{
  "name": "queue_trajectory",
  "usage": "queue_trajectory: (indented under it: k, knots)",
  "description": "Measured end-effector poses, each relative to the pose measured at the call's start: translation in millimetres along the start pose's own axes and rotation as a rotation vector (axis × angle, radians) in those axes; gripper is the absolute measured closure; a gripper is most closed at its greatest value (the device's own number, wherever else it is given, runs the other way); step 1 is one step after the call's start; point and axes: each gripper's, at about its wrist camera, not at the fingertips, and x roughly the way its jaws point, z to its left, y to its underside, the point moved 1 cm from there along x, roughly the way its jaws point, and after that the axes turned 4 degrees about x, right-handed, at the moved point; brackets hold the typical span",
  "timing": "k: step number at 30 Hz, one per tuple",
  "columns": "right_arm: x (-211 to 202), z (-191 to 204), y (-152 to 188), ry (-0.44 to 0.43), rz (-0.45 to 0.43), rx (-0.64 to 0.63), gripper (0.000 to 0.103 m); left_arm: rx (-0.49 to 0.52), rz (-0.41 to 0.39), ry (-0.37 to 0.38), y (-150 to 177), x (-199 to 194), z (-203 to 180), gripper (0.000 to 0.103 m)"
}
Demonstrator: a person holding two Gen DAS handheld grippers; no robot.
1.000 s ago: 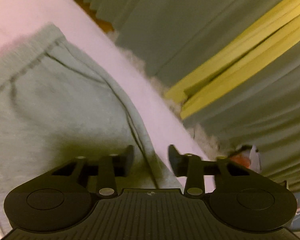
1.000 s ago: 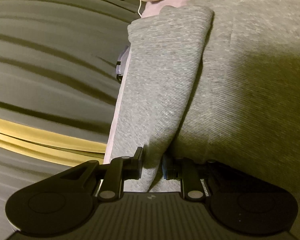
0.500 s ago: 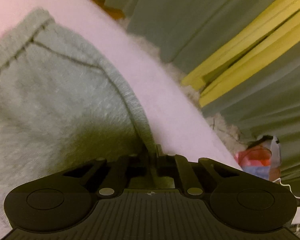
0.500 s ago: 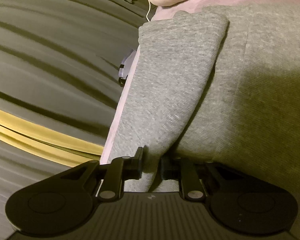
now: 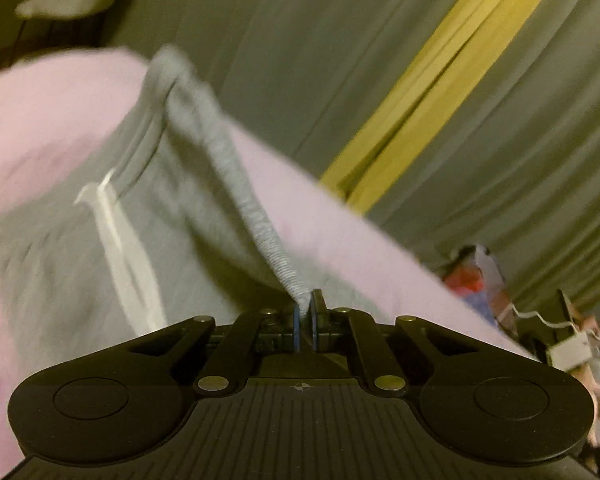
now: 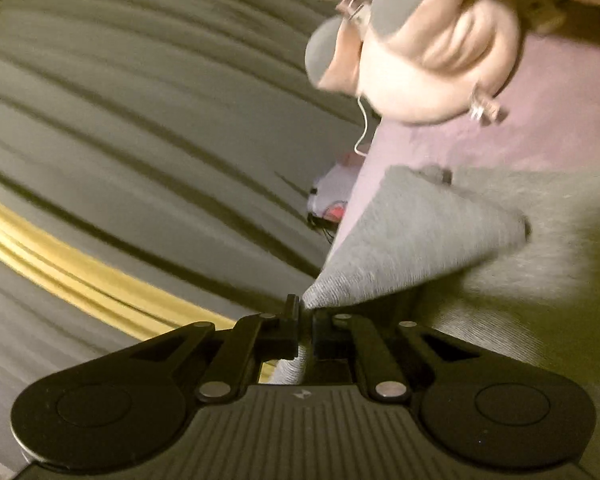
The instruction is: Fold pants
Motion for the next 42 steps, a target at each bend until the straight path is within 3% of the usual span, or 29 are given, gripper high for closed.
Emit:
queue_trajectory:
  k: [3, 7, 10, 13, 14, 16, 20, 24, 28, 31, 32, 33, 34, 35, 37, 42]
  knots:
    - [-35.4, 7.6, 0.4, 0.035, -0.02, -0.075, 0.097, -0.011, 0.073, -0.028, 45.0, -12.8, 23.0, 0.096]
    - [-73.5, -10.9, 7.0, 0.225, -0.01, -0.216, 0.097, -0.133, 0.183, -0.042, 79.9, -10.4, 60.0, 0.094]
    - [-79.5, -37.7, 4.2, 0.361, 0.033, -0.217, 0.097, -0.155, 0.141, -0.105, 79.2, -11.1, 74.9, 0.085]
    - [-73.3, -51.9, 2.6, 0.447, 0.071, -0.208, 0.092, -0.178, 0.048, -0.159, 64.6, -17.7, 90.2, 0.063]
    - [-71.8, -56.0, 3.0, 0.446, 0.08, -0.199, 0.092, -0.188, 0.022, -0.174, 61.0, -21.6, 94.0, 0.051]
    - [-63.1, -60.1, 2.5, 0.465, 0.106, -0.185, 0.088, -0.217, -0.018, -0.188, 50.5, -27.0, 105.4, 0.041]
    - [-52.0, -77.4, -1.1, 0.466, 0.169, -0.135, 0.076, -0.24, -0.039, -0.204, 38.5, -27.0, 121.6, 0.04]
    - [-51.0, -82.3, -7.9, 0.389, 0.204, -0.099, 0.05, -0.25, -0.06, -0.267, 29.9, -35.0, 138.8, 0.034]
    - [-47.5, -78.6, -17.2, 0.395, 0.19, -0.11, 0.045, -0.281, -0.104, -0.321, 26.5, -66.1, 164.4, 0.031]
    - [-42.2, -74.5, -19.9, 0.416, 0.178, -0.183, 0.047, -0.295, -0.156, -0.374, 12.5, -86.8, 181.3, 0.028]
    - [-41.5, -74.2, -20.5, 0.415, 0.173, -0.197, 0.055, -0.301, -0.171, -0.389, 8.7, -92.8, 187.0, 0.027]
    - [-40.2, -74.5, -21.9, 0.415, 0.163, -0.21, 0.077, -0.308, -0.184, -0.404, 5.1, -100.2, 191.8, 0.027]
    - [-42.4, -74.2, -22.0, 0.421, 0.149, -0.226, 0.091, -0.31, -0.195, -0.415, 1.9, -106.9, 195.6, 0.027]
    - [-41.8, -73.3, -22.6, 0.431, 0.138, -0.238, 0.098, -0.309, -0.205, -0.421, 0.3, -112.9, 197.3, 0.026]
    - [-49.3, -65.3, -22.0, 0.437, 0.114, -0.27, 0.098, -0.3, -0.222, -0.429, -1.5, -123.1, 198.7, 0.024]
    - [-98.3, -16.1, -11.3, 0.365, -0.024, -0.491, 0.098, -0.23, -0.213, -0.404, 4.1, -119.7, 188.5, 0.023]
